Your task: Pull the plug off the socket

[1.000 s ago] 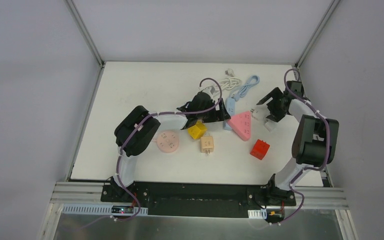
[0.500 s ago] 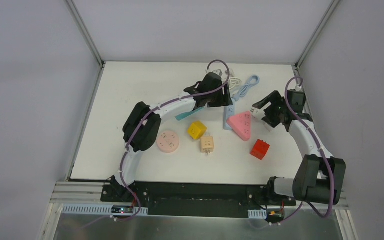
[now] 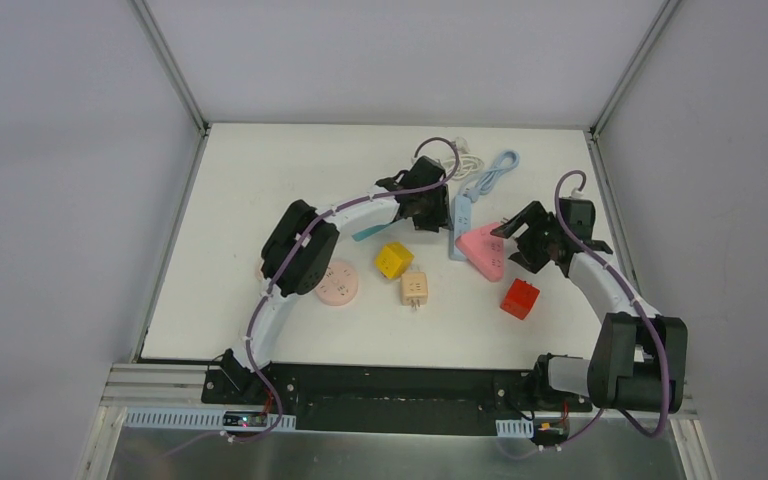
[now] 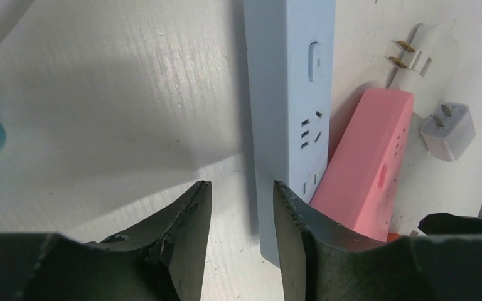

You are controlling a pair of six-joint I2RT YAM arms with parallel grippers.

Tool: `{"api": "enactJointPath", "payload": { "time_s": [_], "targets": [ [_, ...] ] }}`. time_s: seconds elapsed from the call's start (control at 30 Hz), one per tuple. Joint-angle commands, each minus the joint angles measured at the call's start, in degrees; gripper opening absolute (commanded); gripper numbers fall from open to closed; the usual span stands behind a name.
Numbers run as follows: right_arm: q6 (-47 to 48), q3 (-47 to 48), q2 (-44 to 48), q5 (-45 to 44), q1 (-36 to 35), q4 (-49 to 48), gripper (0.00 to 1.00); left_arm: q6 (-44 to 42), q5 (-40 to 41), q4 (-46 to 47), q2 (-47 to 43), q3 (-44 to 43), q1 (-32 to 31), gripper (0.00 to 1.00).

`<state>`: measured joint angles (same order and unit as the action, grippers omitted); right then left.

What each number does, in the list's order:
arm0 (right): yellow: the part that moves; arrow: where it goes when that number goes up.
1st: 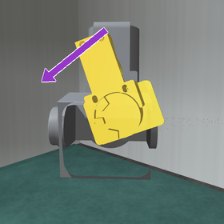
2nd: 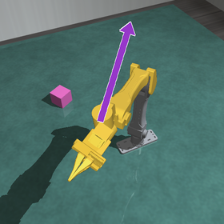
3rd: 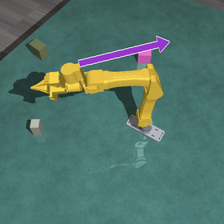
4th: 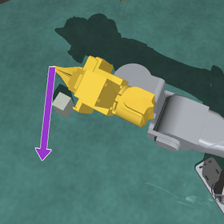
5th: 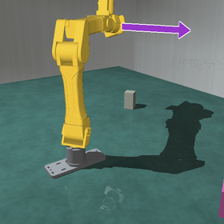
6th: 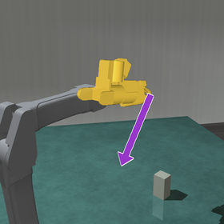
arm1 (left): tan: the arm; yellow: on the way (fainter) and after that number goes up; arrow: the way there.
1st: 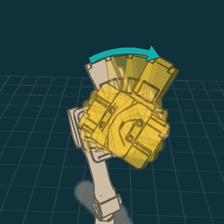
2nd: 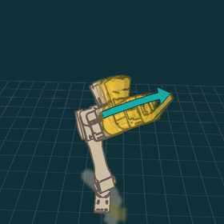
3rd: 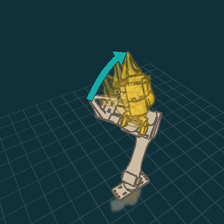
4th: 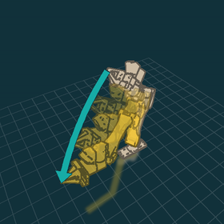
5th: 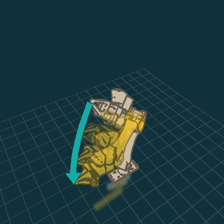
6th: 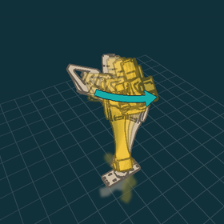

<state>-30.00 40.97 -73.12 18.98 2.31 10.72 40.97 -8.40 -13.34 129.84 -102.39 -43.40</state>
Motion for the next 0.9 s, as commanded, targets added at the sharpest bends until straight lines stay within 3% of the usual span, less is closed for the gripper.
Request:
{"api": "enactJointPath", "payload": {
  "time_s": [0.0, 0.23, 0.47, 0.67, 0.87],
  "targets": [
    [0.1, -0.5, 2.6, 1.2, -0.4, -1.9, 0.80, 2.0, -3.2, -0.9, 1.0, -1.6, 0.2, 0.41],
    [0.0, -0.9, 3.0, 0.8, -0.4, -1.6, 0.79, 3.3, -1.7, 6.4, -3.1, 6.0, 0.7, 0.41],
    [0.4, -1.0, 2.3, -1.0, -0.5, -1.1, 0.78, 3.5, -3.1, 22.1, -8.1, 14.6, 0.7, 0.55],
    [0.9, -1.1, 1.4, -1.5, -0.5, -1.3, 0.77, 3.7, -8.0, 21.4, -4.4, 9.3, 0.6, 0.59],
    [0.5, -1.8, 0.6, -0.8, -0.7, -2.5, 0.77, 2.8, -4.7, 15.0, -2.6, 5.7, 0.5, 0.57]
  ]
}}
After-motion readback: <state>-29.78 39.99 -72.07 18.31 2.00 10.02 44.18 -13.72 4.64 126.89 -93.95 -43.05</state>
